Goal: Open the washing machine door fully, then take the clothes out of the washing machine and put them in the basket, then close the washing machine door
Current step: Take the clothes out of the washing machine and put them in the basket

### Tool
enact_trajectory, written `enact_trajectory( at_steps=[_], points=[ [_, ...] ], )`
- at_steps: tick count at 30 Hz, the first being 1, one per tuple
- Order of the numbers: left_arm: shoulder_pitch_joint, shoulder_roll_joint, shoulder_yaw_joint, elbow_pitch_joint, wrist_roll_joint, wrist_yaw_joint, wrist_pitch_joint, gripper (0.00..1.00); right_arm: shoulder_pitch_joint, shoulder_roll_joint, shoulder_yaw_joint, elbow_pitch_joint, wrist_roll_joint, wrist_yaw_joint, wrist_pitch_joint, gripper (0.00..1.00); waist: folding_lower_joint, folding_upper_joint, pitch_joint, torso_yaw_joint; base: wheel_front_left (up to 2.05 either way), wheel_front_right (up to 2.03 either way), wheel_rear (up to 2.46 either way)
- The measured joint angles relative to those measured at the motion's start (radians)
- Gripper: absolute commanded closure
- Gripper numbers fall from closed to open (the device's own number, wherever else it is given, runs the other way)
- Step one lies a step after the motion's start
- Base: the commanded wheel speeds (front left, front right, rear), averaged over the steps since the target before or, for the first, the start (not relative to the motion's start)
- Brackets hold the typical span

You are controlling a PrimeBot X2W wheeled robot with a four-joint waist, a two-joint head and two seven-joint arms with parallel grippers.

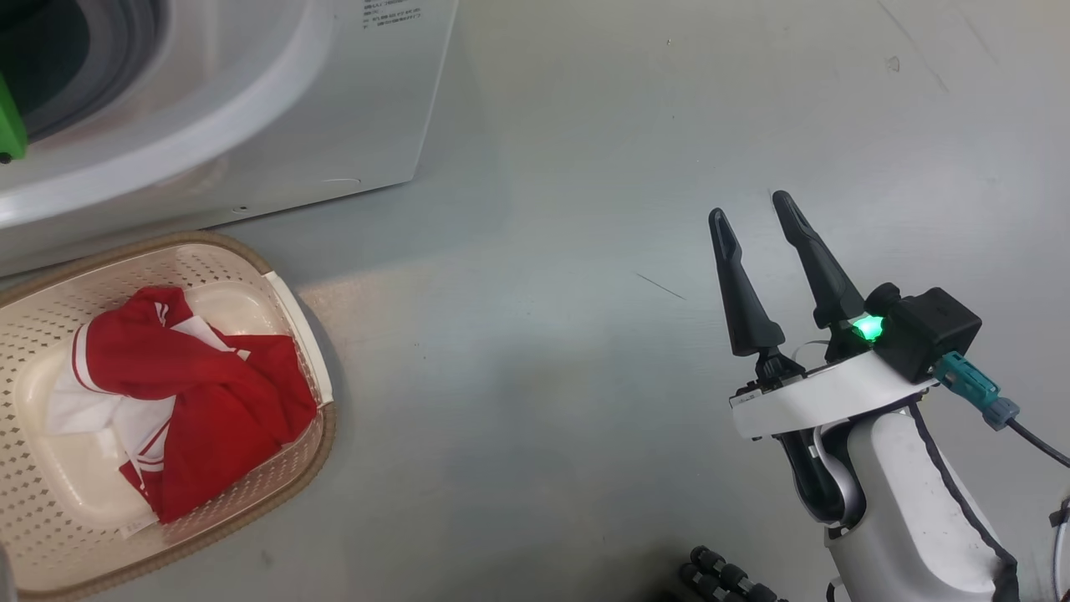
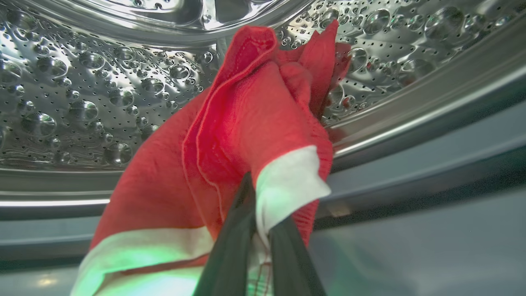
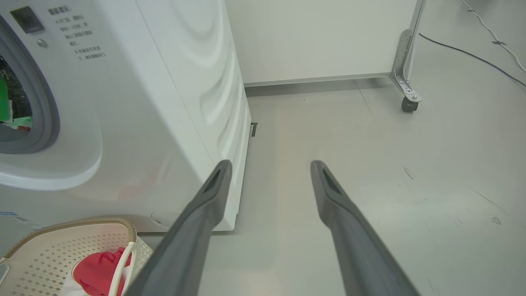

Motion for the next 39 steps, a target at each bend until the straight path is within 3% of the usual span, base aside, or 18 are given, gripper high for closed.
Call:
enact_trajectory(
  at_steps=[15, 39],
  points=[
    [0.008, -0.048, -0.002, 0.079, -0.004, -0.003, -0.156, 1.0, 0.0, -0.001, -0.032, 0.021, -0.012, 0.0, 0.0, 0.0, 0.0, 0.0, -0.06, 0.042, 0.0, 0.0, 0.0],
    [0.243, -0.149, -0.014, 0.151, -0.053, -0.068, -0.455, 1.0, 0.053, -0.031, -0.033, 0.081, -0.028, 0.0, 0.0, 0.0, 0.0, 0.0, -0.277, 0.166, 0.0, 0.0, 0.0]
  ],
)
